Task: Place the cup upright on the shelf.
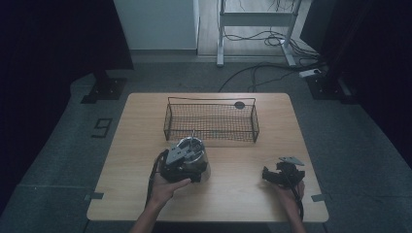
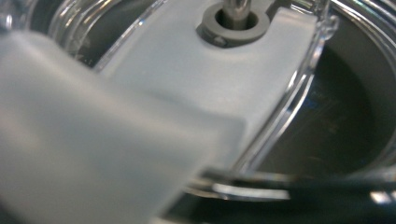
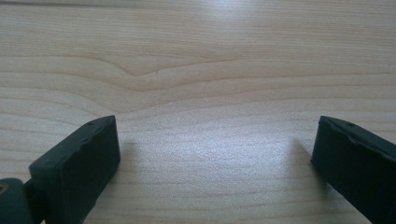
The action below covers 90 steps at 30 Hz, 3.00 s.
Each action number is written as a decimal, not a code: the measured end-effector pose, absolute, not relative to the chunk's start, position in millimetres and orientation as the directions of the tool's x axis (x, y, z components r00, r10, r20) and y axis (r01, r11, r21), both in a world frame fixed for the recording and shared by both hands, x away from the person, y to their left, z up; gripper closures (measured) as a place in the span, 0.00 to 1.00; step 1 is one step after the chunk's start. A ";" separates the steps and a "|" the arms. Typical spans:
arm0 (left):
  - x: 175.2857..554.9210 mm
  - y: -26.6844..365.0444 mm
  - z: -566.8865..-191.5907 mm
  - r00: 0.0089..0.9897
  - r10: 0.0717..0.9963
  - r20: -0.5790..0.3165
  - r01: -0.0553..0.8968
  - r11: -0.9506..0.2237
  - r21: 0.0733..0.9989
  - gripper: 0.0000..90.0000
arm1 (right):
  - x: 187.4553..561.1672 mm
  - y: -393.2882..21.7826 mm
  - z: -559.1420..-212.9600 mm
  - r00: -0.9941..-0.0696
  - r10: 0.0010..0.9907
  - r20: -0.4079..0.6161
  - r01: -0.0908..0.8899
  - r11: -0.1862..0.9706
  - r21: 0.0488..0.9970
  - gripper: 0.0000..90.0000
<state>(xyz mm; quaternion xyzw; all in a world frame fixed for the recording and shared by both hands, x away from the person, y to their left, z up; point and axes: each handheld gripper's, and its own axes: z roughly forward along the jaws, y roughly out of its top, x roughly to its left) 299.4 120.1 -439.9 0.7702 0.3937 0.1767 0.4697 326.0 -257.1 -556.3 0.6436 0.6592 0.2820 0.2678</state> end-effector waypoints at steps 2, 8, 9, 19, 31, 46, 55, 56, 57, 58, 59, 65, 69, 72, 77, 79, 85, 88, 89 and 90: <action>300.9 122.0 -439.3 0.621 0.777 -0.100 0.443 -0.243 0.863 0.04 | 326.0 -257.1 -556.3 -0.028 1.000 0.010 0.697 0.012 0.717 0.01; 305.7 127.8 -436.9 0.605 0.791 -0.095 0.446 -0.238 0.863 0.04 | 326.0 -257.2 -556.3 -0.029 1.000 0.009 0.697 0.013 0.717 0.01; 306.3 128.4 -436.7 0.604 0.792 -0.095 0.447 -0.237 0.863 0.04 | 326.0 -257.2 -556.3 -0.029 1.000 0.009 0.697 0.014 0.717 0.01; 314.1 134.5 -431.2 0.583 0.807 -0.090 0.447 -0.226 0.865 0.04 | 326.2 -257.5 -556.5 -0.031 0.999 0.006 0.694 0.017 0.719 0.01; 322.0 137.8 -420.2 0.575 0.814 -0.078 0.434 -0.223 0.873 0.04 | 326.1 -257.2 -556.5 -0.029 1.000 0.010 0.695 0.013 0.719 0.01; 332.5 137.8 -406.9 0.566 0.821 -0.073 0.426 -0.216 0.879 0.04 | 326.1 -257.3 -556.5 -0.029 1.000 0.009 0.695 0.014 0.719 0.01; 339.9 137.0 -400.8 0.561 0.825 -0.064 0.420 -0.217 0.881 0.04 | 326.1 -257.2 -556.3 -0.028 1.000 0.010 0.697 0.012 0.717 0.01; 340.8 137.8 -399.8 0.561 0.825 -0.066 0.416 -0.212 0.884 0.04 | 326.1 -257.2 -556.3 -0.028 1.000 0.010 0.696 0.012 0.717 0.01; 341.3 138.1 -399.2 0.561 0.825 -0.070 0.415 -0.208 0.886 0.04 | 326.1 -257.2 -556.3 -0.028 1.000 0.010 0.697 0.012 0.717 0.01; 342.3 138.6 -398.1 0.562 0.824 -0.071 0.415 -0.206 0.886 0.04 | 326.1 -257.2 -556.3 -0.028 1.000 0.010 0.697 0.012 0.717 0.01; 342.7 138.7 -397.6 0.562 0.824 -0.071 0.415 -0.206 0.886 0.04 | 326.1 -257.3 -556.5 -0.026 1.000 0.009 0.695 0.012 0.719 0.01; 347.2 138.2 -394.6 0.558 0.827 -0.063 0.412 -0.211 0.887 0.04 | 326.1 -257.5 -556.5 -0.022 1.000 0.009 0.695 0.009 0.719 0.01; 350.5 138.2 -393.9 0.555 0.829 -0.070 0.415 -0.203 0.887 0.04 | 326.1 -257.5 -556.5 -0.022 1.000 0.009 0.695 0.008 0.719 0.01; 353.0 137.2 -394.0 0.552 0.830 -0.080 0.417 -0.191 0.889 0.04 | 326.1 -257.5 -556.4 -0.022 1.000 0.009 0.696 0.009 0.718 0.01; 357.7 135.5 -391.1 0.553 0.829 -0.084 0.417 -0.188 0.889 0.04 | 326.1 -257.5 -556.4 -0.022 1.000 0.009 0.696 0.009 0.718 0.01; 359.2 135.0 -389.9 0.551 0.830 -0.083 0.417 -0.189 0.889 0.04 | 326.1 -257.5 -556.4 -0.022 1.000 0.009 0.695 0.009 0.719 0.01; 362.6 134.4 -387.3 0.550 0.830 -0.091 0.419 -0.180 0.890 0.04 | 326.1 -257.5 -556.4 -0.021 1.000 0.008 0.695 0.009 0.719 0.01; 364.5 135.2 -384.9 0.547 0.832 -0.090 0.419 -0.180 0.890 0.04 | 326.1 -257.5 -556.4 -0.022 1.000 0.008 0.695 0.009 0.719 0.01; 365.0 135.5 -384.2 0.546 0.833 -0.089 0.419 -0.180 0.890 0.04 | 326.1 -257.6 -556.4 -0.022 1.000 0.008 0.695 0.010 0.719 0.01; 366.0 135.8 -383.2 0.545 0.834 -0.089 0.419 -0.179 0.890 0.04 | 326.1 -257.5 -556.4 -0.022 1.000 0.008 0.695 0.009 0.719 0.01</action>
